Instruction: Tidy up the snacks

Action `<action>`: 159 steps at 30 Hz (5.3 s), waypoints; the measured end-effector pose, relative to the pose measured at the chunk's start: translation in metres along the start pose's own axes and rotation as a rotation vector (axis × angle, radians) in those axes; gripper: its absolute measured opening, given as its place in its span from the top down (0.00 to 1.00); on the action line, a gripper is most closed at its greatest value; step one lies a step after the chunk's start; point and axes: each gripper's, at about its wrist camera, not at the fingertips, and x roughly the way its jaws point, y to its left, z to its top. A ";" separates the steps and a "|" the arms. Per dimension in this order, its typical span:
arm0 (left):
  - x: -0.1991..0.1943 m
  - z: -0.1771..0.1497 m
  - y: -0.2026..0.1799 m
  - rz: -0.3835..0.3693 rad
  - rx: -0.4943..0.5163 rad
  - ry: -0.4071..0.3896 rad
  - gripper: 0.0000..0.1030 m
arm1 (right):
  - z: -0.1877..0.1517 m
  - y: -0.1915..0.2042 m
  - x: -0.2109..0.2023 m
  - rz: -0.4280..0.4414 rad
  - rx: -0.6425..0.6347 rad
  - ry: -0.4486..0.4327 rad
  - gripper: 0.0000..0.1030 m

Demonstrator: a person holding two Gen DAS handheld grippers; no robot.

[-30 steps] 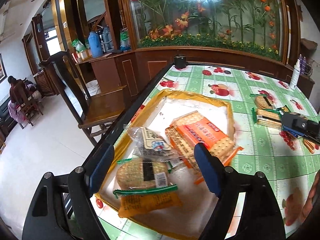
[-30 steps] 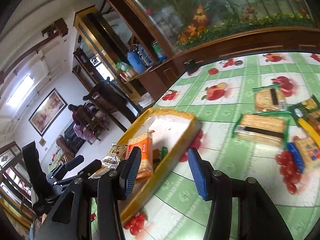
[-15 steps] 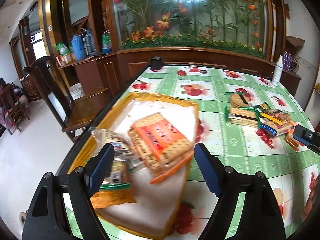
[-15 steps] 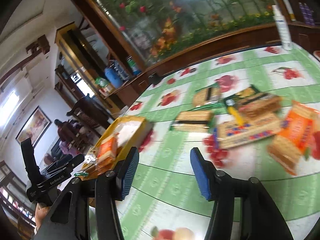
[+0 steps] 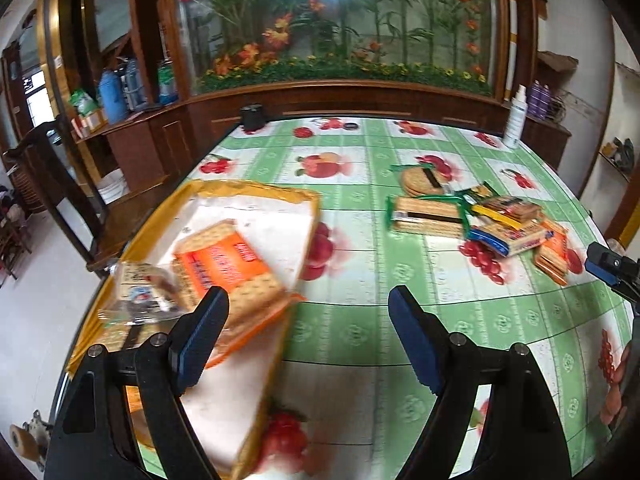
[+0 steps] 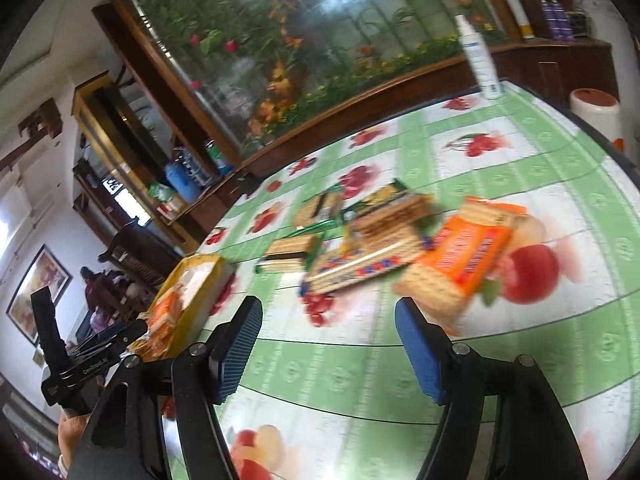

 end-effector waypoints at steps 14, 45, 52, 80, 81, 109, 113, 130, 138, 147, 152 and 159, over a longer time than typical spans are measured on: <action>0.010 0.003 -0.038 -0.099 0.050 0.042 0.20 | 0.006 -0.040 -0.020 -0.064 0.068 -0.051 0.28; 0.038 0.009 -0.048 -0.116 0.058 0.099 0.20 | 0.013 -0.041 -0.007 -0.075 0.040 -0.059 0.15; 0.010 0.060 -0.038 -0.023 0.161 -0.024 0.20 | 0.013 -0.045 -0.005 -0.078 0.060 -0.066 0.14; 0.122 0.081 -0.112 -0.260 0.446 0.112 0.00 | 0.032 -0.053 -0.003 -0.101 0.053 -0.082 0.05; 0.130 0.082 -0.117 -0.273 0.486 0.126 0.00 | 0.031 -0.055 -0.002 -0.103 0.056 -0.078 0.05; 0.122 0.027 -0.115 -0.248 0.411 0.369 0.00 | 0.025 -0.035 0.024 -0.067 0.020 0.030 0.04; 0.136 0.038 -0.104 -0.213 0.285 0.377 0.00 | 0.026 -0.006 0.050 -0.020 -0.028 0.105 0.04; 0.156 0.046 -0.090 -0.188 0.107 0.361 0.00 | 0.065 -0.015 0.116 0.013 -0.021 0.282 0.00; 0.159 0.049 -0.079 -0.195 0.091 0.368 0.00 | 0.032 0.024 0.101 0.055 -0.221 0.296 0.01; 0.167 0.056 -0.072 -0.140 0.077 0.381 0.01 | 0.037 0.056 0.148 -0.092 -0.598 0.354 0.01; 0.166 0.055 -0.072 -0.145 0.085 0.370 0.01 | 0.031 0.049 0.169 -0.015 -0.615 0.469 0.13; 0.175 0.062 -0.079 -0.140 0.090 0.351 0.01 | 0.021 0.055 0.158 -0.026 -0.577 0.437 0.44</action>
